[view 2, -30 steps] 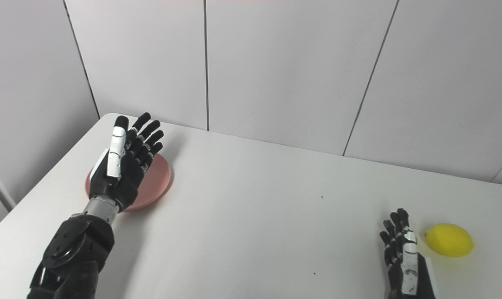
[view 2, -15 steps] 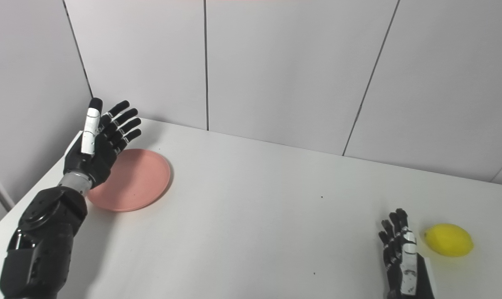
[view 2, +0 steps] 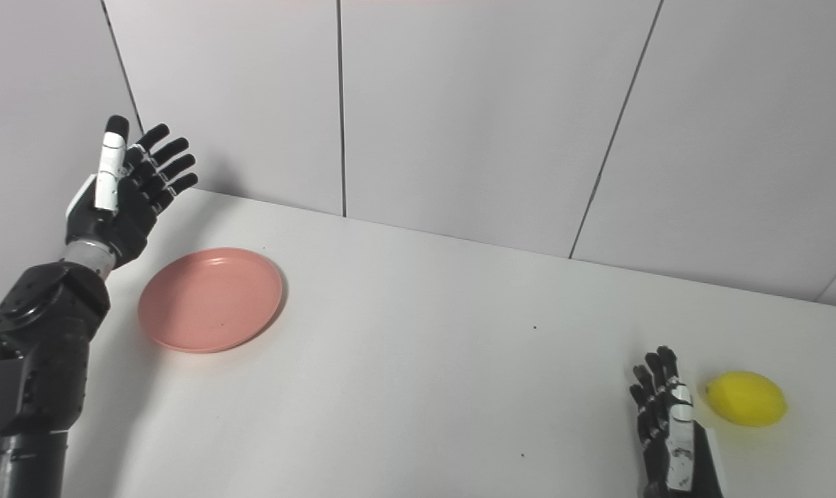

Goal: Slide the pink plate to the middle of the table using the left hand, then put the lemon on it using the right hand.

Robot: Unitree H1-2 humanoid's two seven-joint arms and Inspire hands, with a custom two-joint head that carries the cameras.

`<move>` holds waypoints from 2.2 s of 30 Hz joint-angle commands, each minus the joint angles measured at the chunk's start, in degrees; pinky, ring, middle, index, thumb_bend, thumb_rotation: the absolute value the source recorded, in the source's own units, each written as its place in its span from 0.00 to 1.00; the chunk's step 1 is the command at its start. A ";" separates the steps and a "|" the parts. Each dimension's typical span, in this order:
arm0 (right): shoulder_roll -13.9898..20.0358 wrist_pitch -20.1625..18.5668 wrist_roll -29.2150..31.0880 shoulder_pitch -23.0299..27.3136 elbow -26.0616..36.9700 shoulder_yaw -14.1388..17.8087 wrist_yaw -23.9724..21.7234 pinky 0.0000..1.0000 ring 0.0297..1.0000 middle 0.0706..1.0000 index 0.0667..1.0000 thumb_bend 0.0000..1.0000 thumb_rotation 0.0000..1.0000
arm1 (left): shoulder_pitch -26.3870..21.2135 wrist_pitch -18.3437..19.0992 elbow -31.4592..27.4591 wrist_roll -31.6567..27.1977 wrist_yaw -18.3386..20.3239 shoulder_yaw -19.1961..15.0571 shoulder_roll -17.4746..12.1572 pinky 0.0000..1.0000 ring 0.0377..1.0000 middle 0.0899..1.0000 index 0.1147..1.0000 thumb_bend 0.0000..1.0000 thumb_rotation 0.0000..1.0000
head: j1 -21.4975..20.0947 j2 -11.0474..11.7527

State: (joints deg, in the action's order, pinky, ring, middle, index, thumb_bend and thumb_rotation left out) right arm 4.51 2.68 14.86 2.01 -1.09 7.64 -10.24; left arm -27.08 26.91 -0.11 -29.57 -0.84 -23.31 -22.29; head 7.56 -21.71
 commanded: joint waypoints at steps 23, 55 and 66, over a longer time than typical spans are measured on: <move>-2.04 -0.72 0.66 -4.82 -3.24 -1.07 0.13 1.00 0.95 0.96 0.96 0.64 1.00 | -2.05 -8.10 13.62 2.96 4.46 -1.73 -2.98 0.83 0.85 0.86 0.89 0.87 0.81 | 0.13 -0.56; -1.66 -1.50 0.58 -5.30 -1.88 -1.41 0.33 1.00 0.95 0.96 0.96 0.65 1.00 | -4.52 -21.94 34.79 5.00 7.00 -2.30 -3.47 0.77 0.79 0.81 0.86 0.89 0.78 | 0.08 -1.13; -1.97 -2.03 0.60 -5.42 -1.22 -1.70 0.75 1.00 0.95 0.97 0.96 0.64 1.00 | -3.86 -23.08 36.54 5.92 7.31 -0.84 -2.21 0.80 0.80 0.79 0.83 0.87 0.79 | -0.41 -1.25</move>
State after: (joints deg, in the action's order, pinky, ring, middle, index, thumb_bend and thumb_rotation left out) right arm 4.49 2.23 14.87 0.72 0.58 6.90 -9.60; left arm -29.43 5.49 36.71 -24.40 6.04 -24.51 -23.95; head 7.12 -22.94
